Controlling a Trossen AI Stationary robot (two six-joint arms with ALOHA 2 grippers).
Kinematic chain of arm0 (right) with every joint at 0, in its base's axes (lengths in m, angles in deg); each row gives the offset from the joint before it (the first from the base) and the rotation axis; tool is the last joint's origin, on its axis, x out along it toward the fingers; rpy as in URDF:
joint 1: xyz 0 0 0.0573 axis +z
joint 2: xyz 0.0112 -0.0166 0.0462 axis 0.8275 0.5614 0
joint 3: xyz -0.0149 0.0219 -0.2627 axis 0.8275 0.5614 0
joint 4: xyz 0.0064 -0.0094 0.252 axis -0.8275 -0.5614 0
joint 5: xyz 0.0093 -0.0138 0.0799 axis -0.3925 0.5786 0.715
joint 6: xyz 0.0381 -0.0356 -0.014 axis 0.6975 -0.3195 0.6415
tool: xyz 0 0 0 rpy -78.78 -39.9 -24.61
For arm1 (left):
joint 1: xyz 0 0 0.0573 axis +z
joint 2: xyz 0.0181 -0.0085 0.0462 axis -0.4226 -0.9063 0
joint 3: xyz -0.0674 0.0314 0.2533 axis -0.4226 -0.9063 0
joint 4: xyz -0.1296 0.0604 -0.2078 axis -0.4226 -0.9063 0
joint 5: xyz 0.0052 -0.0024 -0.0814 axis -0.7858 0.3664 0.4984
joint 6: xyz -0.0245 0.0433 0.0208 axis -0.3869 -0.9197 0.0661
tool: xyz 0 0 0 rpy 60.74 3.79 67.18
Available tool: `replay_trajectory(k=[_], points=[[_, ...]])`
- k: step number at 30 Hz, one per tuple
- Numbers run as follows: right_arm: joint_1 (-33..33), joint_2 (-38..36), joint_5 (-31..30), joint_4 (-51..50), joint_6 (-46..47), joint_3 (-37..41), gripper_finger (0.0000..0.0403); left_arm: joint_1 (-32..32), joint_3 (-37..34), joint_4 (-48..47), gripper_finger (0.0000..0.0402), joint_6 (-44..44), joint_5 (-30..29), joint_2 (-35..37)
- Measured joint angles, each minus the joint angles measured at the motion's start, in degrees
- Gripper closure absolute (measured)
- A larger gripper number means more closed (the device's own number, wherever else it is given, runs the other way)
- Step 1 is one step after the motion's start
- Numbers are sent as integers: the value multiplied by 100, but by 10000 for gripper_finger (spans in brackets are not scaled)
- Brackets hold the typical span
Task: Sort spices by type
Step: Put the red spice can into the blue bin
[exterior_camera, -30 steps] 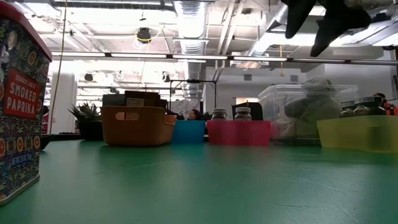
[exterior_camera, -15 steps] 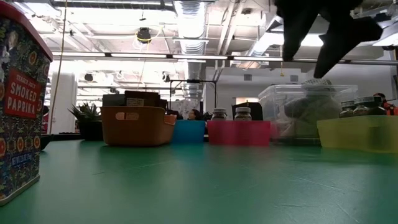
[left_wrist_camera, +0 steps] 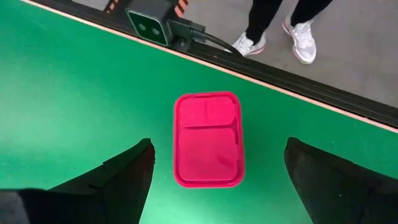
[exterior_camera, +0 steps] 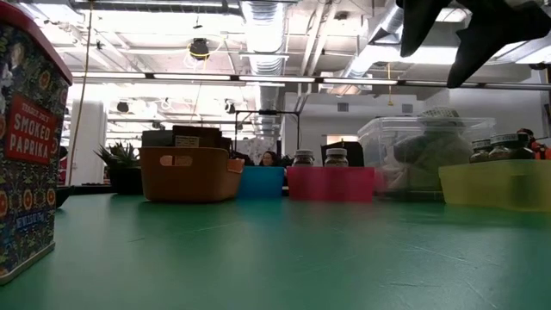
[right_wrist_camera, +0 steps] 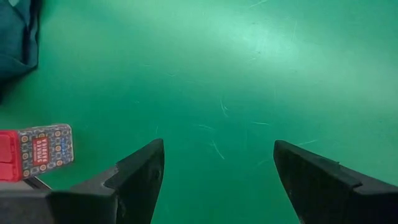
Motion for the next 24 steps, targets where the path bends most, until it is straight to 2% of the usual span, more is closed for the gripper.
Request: replay_trajectory(k=[9,18,24], points=[[0,0,0,55,-15,0,79,5,-779,1688,58,406,-24,1],[0,-2,-2,81,-115,0,79,5,-1329,2065,58,542,-26,0],[0,-2,-2,77,-233,0,79,5,-1605,2702,58,915,-30,0]])
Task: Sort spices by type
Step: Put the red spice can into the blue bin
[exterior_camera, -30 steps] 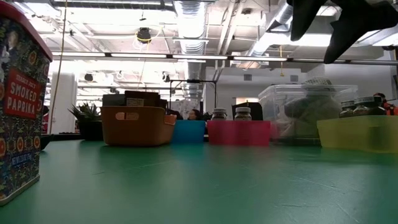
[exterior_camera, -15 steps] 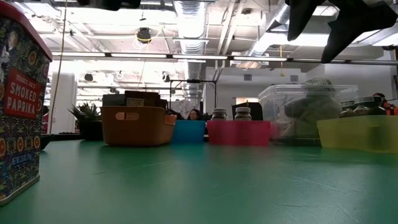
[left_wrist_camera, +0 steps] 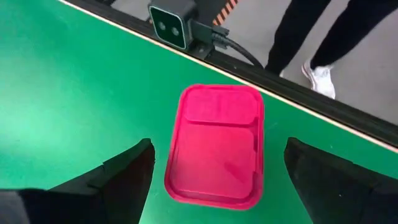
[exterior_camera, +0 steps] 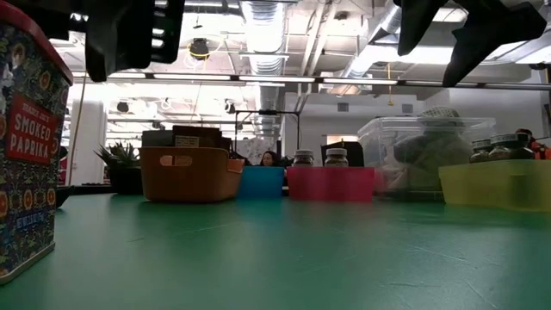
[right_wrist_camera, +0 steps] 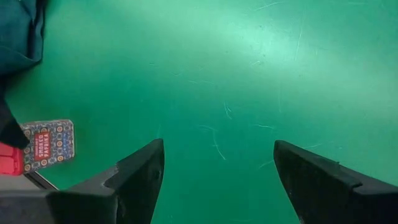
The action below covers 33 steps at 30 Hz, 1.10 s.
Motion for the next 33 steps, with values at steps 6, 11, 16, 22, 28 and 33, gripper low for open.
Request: replay_trajectory(k=[6,11,16,22,28,33], points=[[0,-1,0,-7,-30,0,79,2,-85,78,60,306,-33,-103],[0,-2,0,-9,-40,0,79,44,-81,93,89,328,-87,-98],[0,-2,0,-9,-40,0,79,59,-81,93,142,391,-84,-98],[0,-2,-1,-9,-40,0,79,57,-81,96,187,508,-73,-98],[0,-2,-2,-7,-37,0,79,85,-75,87,180,638,-265,-98],[0,-2,-2,134,-133,1,79,348,-74,57,181,783,-588,-80]])
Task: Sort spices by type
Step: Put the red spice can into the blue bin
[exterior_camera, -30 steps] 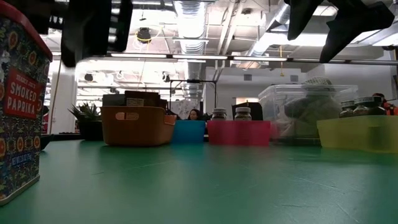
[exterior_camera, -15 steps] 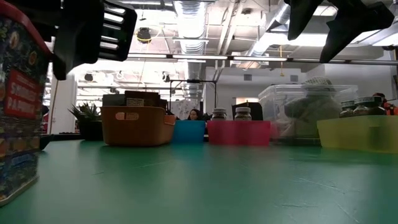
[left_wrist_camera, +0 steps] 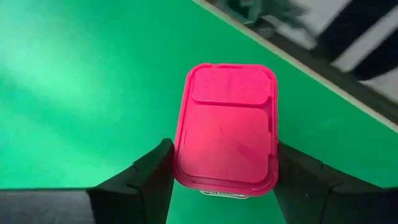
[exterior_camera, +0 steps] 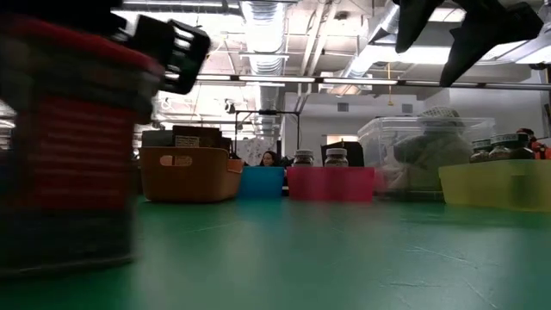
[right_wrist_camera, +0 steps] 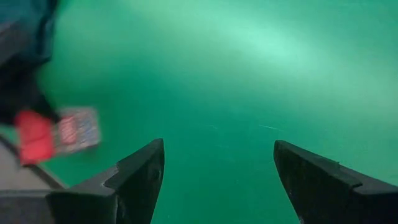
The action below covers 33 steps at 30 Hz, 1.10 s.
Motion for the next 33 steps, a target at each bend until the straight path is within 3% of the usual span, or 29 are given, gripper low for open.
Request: replay_trajectory(k=[8,16,22,27,33], points=[[-3,72,-13,825,-1461,-43,79,841,0,11,182,497,-923,34],[-219,327,-271,978,-3237,-216,82,1751,0,-5,183,1291,-1018,38],[-323,771,-308,1407,-4932,-419,87,2067,0,2,183,1514,-976,40],[-608,1128,-169,1617,-5372,-493,78,2105,0,8,183,1474,-1000,43],[-953,1400,246,1620,-5488,-495,30,2096,0,18,183,1359,-974,43]])
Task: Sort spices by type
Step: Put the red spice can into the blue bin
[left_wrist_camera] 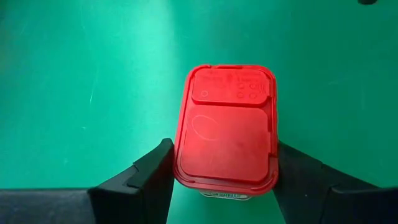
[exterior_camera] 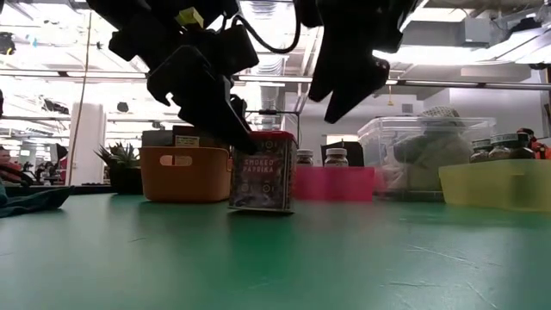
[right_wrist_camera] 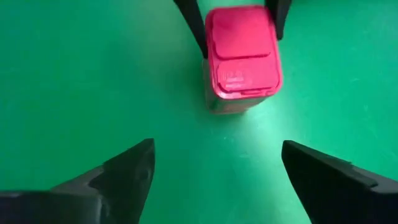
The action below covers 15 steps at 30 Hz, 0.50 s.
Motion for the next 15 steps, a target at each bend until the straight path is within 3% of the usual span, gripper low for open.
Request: replay_trajectory(k=[4,15], points=[[-119,-46,114,-120,193,-2,6,0,0,-24,181,-105,7,0],[-11,-620,-250,-915,30,-17,30,-2,8,-131,175,-298,16,0]])
